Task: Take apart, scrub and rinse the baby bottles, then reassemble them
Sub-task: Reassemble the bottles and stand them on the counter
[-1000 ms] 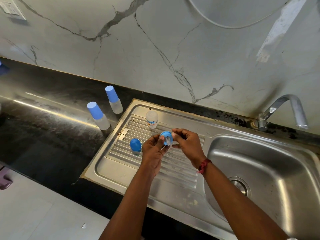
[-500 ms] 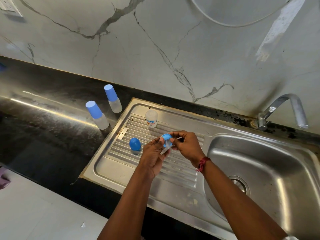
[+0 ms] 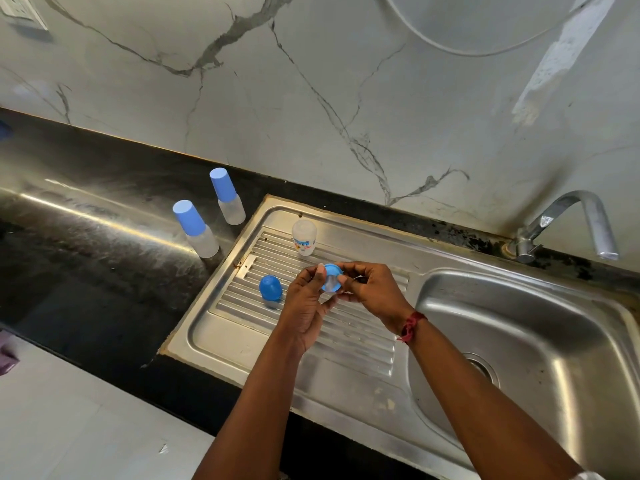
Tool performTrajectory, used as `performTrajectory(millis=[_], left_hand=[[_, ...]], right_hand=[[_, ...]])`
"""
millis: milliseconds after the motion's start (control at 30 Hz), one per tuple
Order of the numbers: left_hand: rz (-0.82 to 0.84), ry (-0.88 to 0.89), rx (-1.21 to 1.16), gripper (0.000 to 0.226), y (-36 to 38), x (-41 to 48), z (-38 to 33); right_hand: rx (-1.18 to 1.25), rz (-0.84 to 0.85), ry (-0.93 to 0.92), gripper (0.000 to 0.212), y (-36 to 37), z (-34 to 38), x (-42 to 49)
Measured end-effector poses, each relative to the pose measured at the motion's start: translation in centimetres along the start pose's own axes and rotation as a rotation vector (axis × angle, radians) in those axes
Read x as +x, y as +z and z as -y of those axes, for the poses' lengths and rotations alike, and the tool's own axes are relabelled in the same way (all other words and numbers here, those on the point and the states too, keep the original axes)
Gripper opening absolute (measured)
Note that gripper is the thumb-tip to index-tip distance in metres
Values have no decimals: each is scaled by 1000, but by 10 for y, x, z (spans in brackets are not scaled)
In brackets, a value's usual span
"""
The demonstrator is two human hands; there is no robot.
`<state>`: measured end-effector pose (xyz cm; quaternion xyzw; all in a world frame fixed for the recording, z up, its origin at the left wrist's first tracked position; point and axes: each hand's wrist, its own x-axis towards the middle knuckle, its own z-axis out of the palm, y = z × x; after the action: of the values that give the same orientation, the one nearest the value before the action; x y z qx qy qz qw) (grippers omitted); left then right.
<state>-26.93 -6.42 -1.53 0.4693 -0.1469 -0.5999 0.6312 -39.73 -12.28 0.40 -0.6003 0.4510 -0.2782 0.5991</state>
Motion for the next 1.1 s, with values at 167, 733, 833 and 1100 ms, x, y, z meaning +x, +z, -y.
performTrajectory(millis=[167, 733, 833, 1100], left_hand=[[-39, -45, 23, 18, -6, -1, 7], [-108, -43, 50, 23, -1, -3, 3], [-68, -77, 66, 19, -3, -7, -1], [-72, -25, 122, 10, 3, -8, -3]], right_hand=[[-62, -48, -19, 28, 2, -6, -4], [108, 33, 94, 22, -6, -3, -1], [177, 59, 143, 24, -8, -7, -1], [210, -68, 102, 20, -2, -8, -5]])
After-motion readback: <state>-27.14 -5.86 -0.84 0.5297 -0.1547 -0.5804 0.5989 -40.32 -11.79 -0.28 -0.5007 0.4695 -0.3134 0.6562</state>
